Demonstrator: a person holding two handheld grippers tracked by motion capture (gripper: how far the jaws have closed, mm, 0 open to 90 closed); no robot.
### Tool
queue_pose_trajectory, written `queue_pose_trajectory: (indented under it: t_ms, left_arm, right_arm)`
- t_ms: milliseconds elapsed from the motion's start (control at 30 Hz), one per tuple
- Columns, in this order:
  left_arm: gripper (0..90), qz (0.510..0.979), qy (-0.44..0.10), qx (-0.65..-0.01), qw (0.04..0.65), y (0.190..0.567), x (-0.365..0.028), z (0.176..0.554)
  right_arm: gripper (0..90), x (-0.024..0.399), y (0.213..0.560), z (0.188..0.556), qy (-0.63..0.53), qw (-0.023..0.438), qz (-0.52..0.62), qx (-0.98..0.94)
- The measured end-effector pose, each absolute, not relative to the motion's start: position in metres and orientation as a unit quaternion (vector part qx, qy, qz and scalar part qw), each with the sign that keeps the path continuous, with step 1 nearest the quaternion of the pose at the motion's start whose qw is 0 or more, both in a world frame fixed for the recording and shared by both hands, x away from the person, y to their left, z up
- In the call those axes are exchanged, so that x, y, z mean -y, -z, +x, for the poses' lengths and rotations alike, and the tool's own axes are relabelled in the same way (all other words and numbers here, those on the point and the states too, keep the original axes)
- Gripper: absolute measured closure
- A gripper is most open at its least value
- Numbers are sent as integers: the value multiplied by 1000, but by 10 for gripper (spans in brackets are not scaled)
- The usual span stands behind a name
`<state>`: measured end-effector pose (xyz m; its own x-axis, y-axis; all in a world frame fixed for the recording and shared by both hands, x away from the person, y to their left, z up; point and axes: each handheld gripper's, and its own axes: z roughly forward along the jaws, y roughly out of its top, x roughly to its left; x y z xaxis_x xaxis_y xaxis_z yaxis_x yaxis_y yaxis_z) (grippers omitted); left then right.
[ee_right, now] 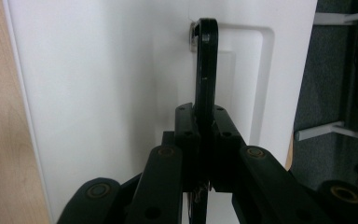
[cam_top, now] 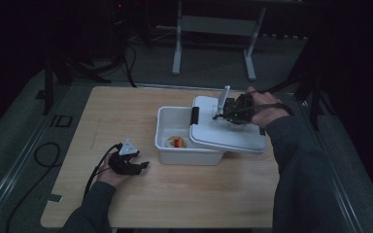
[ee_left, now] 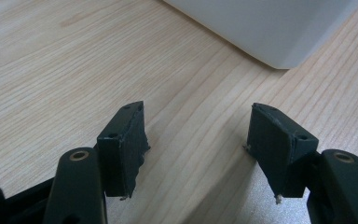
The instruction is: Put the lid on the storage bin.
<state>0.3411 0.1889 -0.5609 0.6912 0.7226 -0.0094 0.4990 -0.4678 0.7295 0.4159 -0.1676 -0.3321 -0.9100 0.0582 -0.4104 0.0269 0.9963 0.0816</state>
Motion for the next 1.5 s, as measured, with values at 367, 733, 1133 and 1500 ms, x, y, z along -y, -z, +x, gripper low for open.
queue_pose_trajectory:
  t_ms: [367,733,1133,1500]
  left_arm:
    - [372,844,-153,-361,367,561,-189,341]
    - [370,844,-153,-360,367,561,-189,341]
    - [370,844,-153,-359,368,561,-190,341]
    - [370,844,-153,-359,368,561,-189,341]
  right_arm:
    - [842,159,332,416,-41,210,14,-977]
    - [842,151,332,417,-43,209,9,-977]
    - [842,143,333,418,-43,207,3,-977]
    - [842,134,333,417,-43,209,-2,-977]
